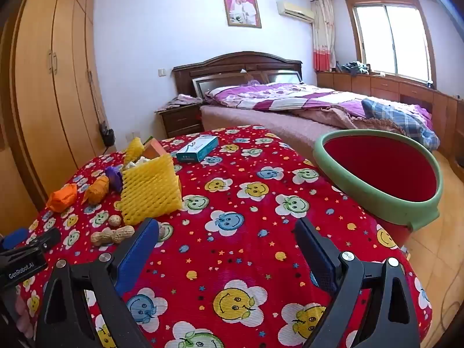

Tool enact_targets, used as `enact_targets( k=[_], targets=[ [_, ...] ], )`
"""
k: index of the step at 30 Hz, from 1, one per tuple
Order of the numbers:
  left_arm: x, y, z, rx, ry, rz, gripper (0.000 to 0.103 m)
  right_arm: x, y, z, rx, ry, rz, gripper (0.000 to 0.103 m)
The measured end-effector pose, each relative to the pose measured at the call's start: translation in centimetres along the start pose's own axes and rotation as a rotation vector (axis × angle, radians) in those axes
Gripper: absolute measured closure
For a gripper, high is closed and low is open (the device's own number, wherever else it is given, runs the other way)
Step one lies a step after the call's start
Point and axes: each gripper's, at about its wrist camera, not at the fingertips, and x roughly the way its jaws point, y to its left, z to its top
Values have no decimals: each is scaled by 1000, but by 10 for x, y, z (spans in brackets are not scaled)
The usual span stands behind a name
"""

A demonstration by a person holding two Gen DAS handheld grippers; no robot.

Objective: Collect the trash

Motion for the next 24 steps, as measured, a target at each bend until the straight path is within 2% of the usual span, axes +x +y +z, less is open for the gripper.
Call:
enact_targets(
  k=[24],
  targets=[
    [0,0,0,-4,-6,-2,7,0,1,0,-1,-2,1,8]
  ],
)
